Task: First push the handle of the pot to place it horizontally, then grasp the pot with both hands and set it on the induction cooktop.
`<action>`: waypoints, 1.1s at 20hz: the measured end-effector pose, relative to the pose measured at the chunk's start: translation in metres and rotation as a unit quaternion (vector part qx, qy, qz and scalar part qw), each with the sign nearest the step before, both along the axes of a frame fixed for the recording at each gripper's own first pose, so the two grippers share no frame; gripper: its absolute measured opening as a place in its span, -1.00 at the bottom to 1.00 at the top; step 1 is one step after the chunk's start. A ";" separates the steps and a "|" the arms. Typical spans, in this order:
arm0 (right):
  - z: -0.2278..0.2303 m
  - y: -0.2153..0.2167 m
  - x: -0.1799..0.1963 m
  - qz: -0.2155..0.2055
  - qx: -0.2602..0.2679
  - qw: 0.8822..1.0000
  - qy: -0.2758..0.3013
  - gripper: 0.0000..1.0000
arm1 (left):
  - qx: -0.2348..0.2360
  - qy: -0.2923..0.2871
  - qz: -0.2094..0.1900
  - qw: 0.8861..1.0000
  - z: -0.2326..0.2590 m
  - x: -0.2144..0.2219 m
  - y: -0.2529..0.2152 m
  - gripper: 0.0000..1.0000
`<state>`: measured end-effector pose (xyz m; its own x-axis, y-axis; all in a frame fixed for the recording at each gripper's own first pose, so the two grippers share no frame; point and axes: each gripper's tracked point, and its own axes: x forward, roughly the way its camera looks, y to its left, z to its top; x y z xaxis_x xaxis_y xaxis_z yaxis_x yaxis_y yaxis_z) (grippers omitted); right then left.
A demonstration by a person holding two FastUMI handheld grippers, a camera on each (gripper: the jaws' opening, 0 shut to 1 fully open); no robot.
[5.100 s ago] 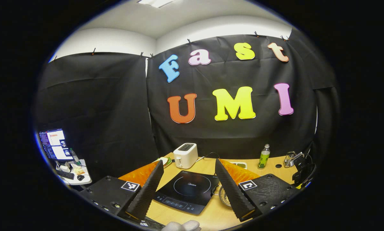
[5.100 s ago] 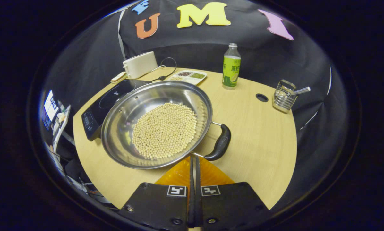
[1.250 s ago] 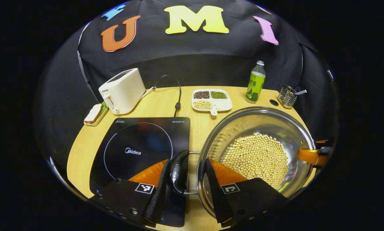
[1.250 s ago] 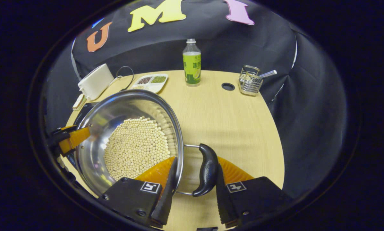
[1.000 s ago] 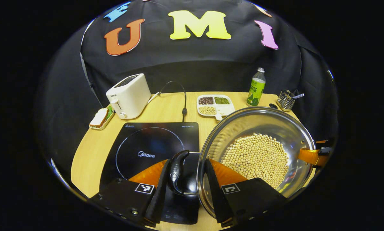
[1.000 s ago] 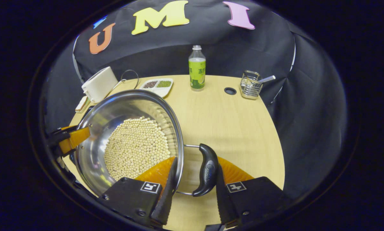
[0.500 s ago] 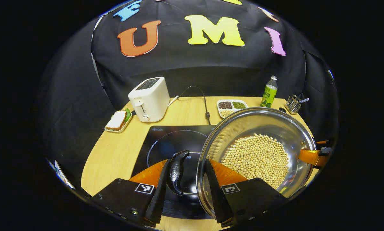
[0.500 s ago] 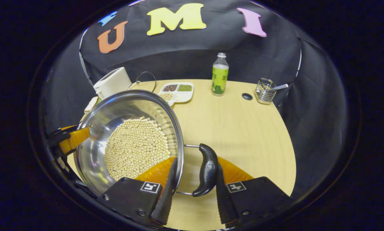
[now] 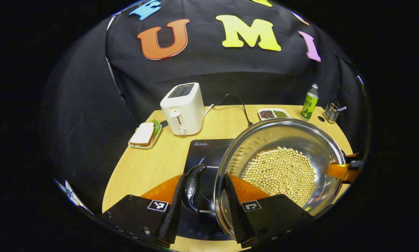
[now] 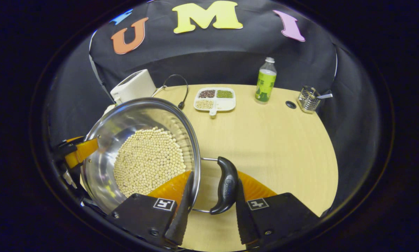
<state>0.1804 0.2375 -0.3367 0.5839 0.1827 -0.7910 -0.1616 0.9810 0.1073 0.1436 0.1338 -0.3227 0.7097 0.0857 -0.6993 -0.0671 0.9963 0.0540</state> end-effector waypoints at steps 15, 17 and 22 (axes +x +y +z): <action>-0.027 0.074 0.033 -0.006 -0.005 0.999 0.039 0.18 | 0.008 0.029 0.018 0.999 -0.038 0.044 0.063 0.21; -0.027 0.075 0.031 -0.012 0.001 0.999 0.029 0.18 | 0.007 0.034 0.017 0.999 -0.045 0.046 0.063 0.22; -0.029 0.076 0.034 -0.009 -0.004 1.000 0.012 0.19 | 0.005 0.025 0.007 1.000 -0.050 0.046 0.062 0.23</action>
